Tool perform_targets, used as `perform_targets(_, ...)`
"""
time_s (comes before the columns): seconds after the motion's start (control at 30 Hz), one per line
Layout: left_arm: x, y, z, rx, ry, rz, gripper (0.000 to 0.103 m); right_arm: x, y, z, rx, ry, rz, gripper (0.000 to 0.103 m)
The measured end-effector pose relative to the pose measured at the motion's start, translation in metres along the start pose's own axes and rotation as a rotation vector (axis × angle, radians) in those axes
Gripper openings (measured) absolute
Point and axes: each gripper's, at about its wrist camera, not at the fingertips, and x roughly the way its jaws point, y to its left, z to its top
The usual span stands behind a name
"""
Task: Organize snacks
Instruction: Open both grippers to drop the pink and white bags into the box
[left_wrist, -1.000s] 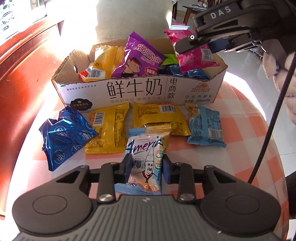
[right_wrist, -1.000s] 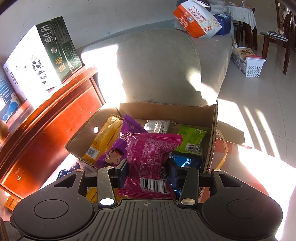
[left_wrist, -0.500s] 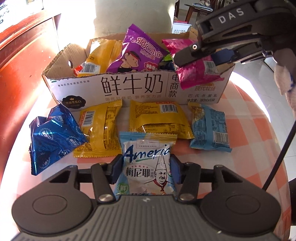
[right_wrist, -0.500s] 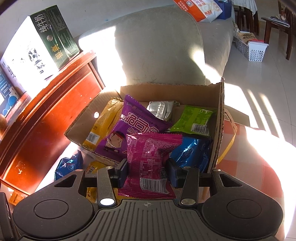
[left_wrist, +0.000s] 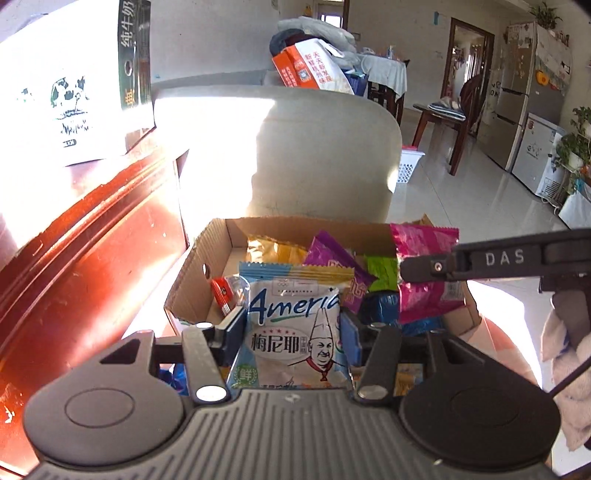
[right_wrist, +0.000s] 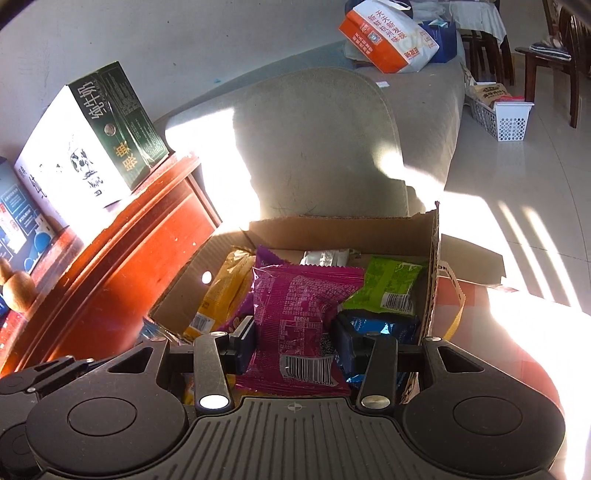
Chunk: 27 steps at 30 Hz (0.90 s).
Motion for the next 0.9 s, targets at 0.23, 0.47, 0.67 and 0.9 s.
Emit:
perform_targets(0.23,0.027,0.012,0.042,-0.047,-0.078,0.034,0.052,-0.002,-0.008,0.017,0.036,-0.085,-0.003,0.044)
perform_targets(0.47,0.064,0.032,0.045,-0.117,-0.053,0.109,0.09,0.01,-0.022,0.022,0.129,-0.151,-0.073,0.075)
perform_targets(0.67,0.046,0.034,0.046,-0.1,-0.023,0.091,0.097,-0.004,-0.012,0.016,0.051,-0.21,-0.108,0.089)
perform_targets(0.9,0.011,0.041,0.02,-0.042,0.01,0.141,0.101,-0.018,-0.014,-0.001,0.004,-0.124,-0.112,0.092)
